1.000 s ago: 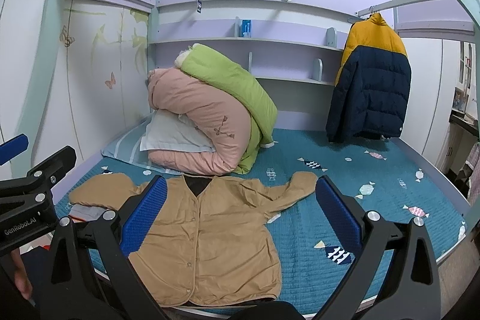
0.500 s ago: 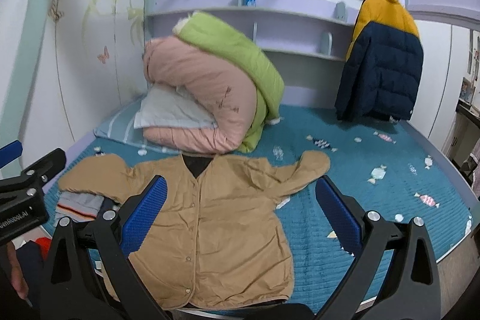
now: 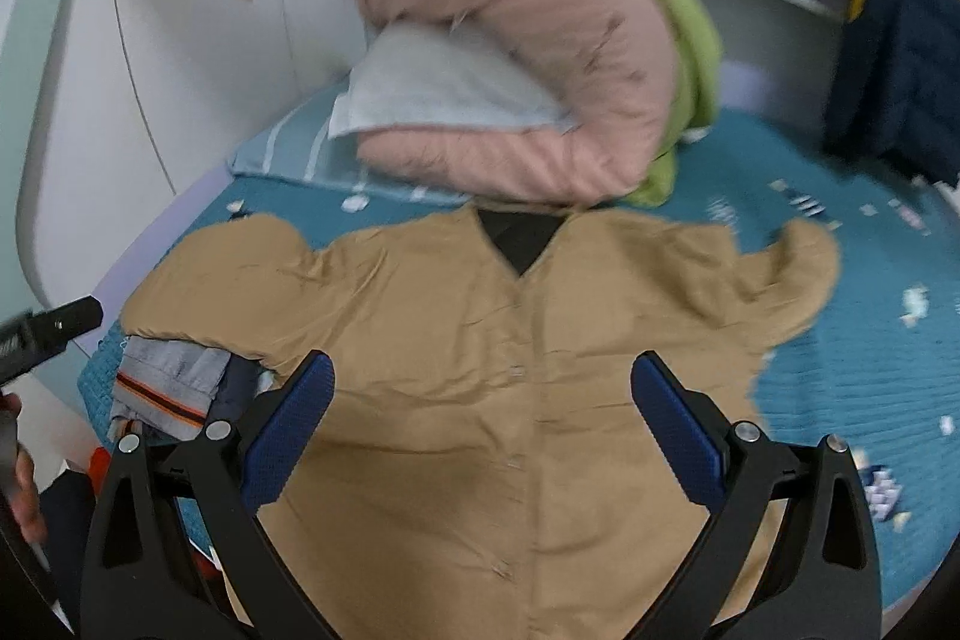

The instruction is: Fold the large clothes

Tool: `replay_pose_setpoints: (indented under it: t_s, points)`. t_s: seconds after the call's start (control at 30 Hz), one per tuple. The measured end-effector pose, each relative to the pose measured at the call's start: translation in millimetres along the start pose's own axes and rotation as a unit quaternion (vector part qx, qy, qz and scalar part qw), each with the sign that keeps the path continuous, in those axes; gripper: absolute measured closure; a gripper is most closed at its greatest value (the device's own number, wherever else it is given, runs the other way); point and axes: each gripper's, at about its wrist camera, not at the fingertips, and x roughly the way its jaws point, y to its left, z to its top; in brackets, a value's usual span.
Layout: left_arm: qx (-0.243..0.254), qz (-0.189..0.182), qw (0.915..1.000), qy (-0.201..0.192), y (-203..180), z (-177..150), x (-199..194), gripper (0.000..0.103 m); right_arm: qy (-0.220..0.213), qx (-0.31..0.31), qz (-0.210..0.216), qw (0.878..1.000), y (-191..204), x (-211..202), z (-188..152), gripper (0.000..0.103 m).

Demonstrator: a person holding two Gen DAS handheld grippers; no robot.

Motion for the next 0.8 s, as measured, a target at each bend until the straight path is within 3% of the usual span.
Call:
replay_pose_setpoints:
  t_s: [0.03, 0.1, 0.2, 0.27, 0.37, 0.57, 0.63, 0.67, 0.7, 0.77, 0.8]
  points:
    - [-0.039, -0.008, 0.9992, 0.006, 26, 9, 12, 0.004, 0.008, -0.002, 0.006, 1.000, 6, 11, 0, 0.007]
    - [-0.111, 0.016, 0.9937, 0.005, 83, 26, 36, 0.004, 0.015, -0.006, 0.011, 1.000, 15, 27, -1, 0.007]
    - [-0.154, 0.064, 0.9859, 0.013, 143, 44, 68, 0.004, 0.031, -0.017, 0.019, 0.999, 24, 55, -3, 0.007]
    - [-0.169, 0.071, 0.9825, 0.034, 170, 52, 92, 0.004, 0.043, -0.022, 0.023, 0.999, 32, 72, -3, 0.007]
    - [-0.212, 0.046, 0.9744, 0.059, 197, 57, 122, 0.004, 0.062, -0.017, 0.036, 0.997, 41, 97, -2, 0.007]
    - [-0.223, 0.035, 0.9713, 0.075, 205, 66, 151, 0.004, 0.093, 0.011, 0.062, 0.994, 54, 137, 6, 0.007]
    - [-0.228, 0.034, 0.9707, 0.066, 209, 69, 155, 0.016, 0.099, 0.028, 0.074, 0.992, 53, 148, 10, 0.007]
    - [-0.234, 0.012, 0.9703, 0.060, 210, 71, 154, 0.042, 0.102, 0.041, 0.084, 0.990, 52, 155, 12, 0.007]
    - [-0.235, -0.004, 0.9706, 0.054, 205, 71, 152, 0.062, 0.104, 0.055, 0.093, 0.989, 51, 162, 14, 0.007]
    - [-0.202, 0.008, 0.9787, 0.037, 195, 78, 143, 0.076, 0.113, 0.078, 0.107, 0.985, 51, 174, 17, 0.007]
    - [-0.188, 0.012, 0.9817, 0.029, 188, 81, 140, 0.081, 0.117, 0.084, 0.119, 0.982, 53, 181, 18, 0.012]
